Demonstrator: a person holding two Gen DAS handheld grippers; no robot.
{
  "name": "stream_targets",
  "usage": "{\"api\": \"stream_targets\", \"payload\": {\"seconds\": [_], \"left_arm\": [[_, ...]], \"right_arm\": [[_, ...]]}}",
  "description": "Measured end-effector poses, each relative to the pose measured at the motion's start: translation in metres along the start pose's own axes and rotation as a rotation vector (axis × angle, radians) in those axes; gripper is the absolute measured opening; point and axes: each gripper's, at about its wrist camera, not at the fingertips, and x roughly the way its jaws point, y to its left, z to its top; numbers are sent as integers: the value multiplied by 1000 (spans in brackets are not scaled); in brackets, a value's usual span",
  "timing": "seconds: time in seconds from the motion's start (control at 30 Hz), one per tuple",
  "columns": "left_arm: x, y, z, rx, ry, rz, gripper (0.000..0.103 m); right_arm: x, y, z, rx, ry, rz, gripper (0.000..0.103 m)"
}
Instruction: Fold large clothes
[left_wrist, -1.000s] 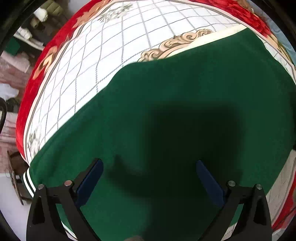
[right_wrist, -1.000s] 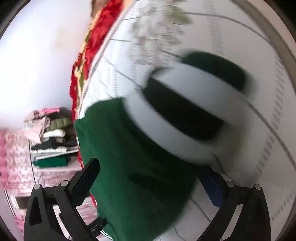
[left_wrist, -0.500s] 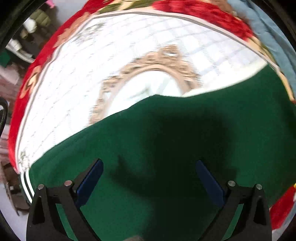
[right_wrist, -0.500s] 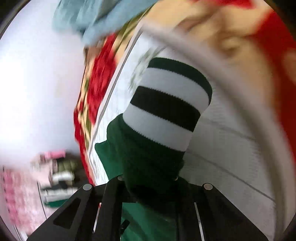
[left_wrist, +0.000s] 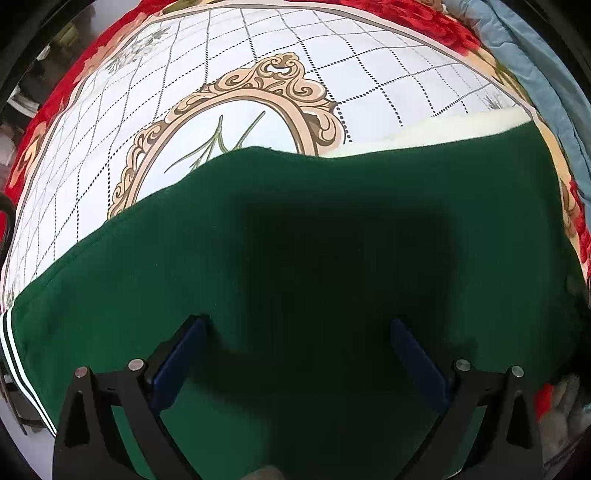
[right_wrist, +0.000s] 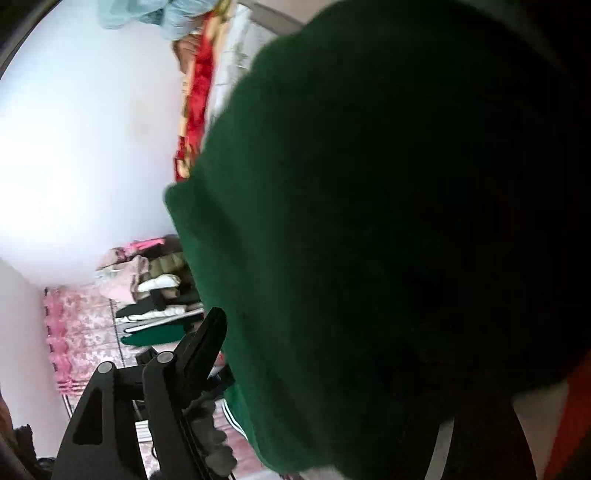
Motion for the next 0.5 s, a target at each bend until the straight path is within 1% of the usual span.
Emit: {"api": "stream_targets", "payload": {"seconds": [0.07, 0.1, 0.13, 0.17, 0.2, 0.23, 0.3, 0.37, 0.43, 0.5], "left_arm": [[-1, -1, 0, -2, -15, 11, 103], [-1, -1, 1, -6, -22, 23, 103], [-2, -1, 2, -9, -27, 31, 103], [-2, 1, 6, -14, -31, 40, 103], [-2, 2, 9, -21, -30, 40, 103], [-2, 2, 10, -25, -27, 38, 103], [-2, -8, 15, -27, -26, 39, 103], [-7, -10, 18, -17, -29, 40, 103], [-17, -17, 16, -7, -32, 40, 103], [-24, -23, 12, -6, -38, 27, 103]], "right_arm": [[14, 7, 8, -8, -23, 19, 82], [21, 12, 10, -17, -28, 15, 80], [26, 17, 12, -26, -33, 6, 57], [33, 22, 14, -26, -31, -33, 41], [37, 26, 15, -26, -35, -37, 26], [39, 34, 16, -28, -56, -49, 22], [36, 49, 14, -32, -92, -70, 17], [24, 64, 11, -23, -141, -60, 17], [3, 81, 7, -28, -206, -65, 16], [-27, 91, 1, -22, -298, -84, 16]]}}
